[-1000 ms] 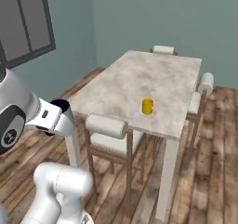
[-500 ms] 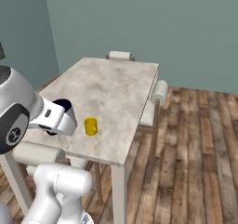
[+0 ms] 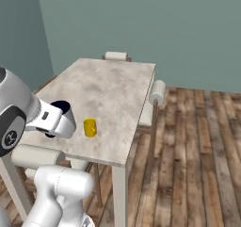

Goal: Clear the mugs and bowl far away from the sink.

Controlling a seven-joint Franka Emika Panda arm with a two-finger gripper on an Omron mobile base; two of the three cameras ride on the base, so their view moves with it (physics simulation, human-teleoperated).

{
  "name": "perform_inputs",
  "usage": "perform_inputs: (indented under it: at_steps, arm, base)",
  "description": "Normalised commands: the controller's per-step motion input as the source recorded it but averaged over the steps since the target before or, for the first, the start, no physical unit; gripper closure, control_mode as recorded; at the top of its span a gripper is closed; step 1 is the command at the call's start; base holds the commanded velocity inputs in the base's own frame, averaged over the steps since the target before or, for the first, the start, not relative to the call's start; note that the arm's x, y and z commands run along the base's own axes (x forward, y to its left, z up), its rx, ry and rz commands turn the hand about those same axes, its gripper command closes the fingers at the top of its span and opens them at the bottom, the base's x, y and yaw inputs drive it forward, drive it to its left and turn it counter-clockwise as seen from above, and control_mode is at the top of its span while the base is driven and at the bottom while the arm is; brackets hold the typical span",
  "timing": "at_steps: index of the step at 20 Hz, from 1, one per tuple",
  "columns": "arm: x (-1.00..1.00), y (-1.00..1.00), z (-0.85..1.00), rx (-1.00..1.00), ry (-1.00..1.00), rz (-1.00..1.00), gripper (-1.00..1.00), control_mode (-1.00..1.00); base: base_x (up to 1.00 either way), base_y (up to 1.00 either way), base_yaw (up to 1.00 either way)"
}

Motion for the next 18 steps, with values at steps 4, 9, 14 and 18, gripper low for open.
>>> perform_inputs:
  at_steps: [4, 9, 14, 18]
  arm:
    - [0.0, 0.0, 0.0, 0.0, 0.0, 0.0, 1.0, 1.0]
    - [0.0, 0.0, 0.0, 0.0, 0.0, 0.0, 1.0, 1.0]
    - [0.0, 0.0, 0.0, 0.0, 0.0, 0.0, 1.0, 1.0]
    - [0.0, 0.0, 0.0, 0.0, 0.0, 0.0, 1.0, 1.0]
  base:
    - [0.99, -0.61, -0.37]
    - [1.0, -0.41, -0.49]
    - [0.71, -0.3, -0.21]
    - [0.58, -0.09, 0.0]
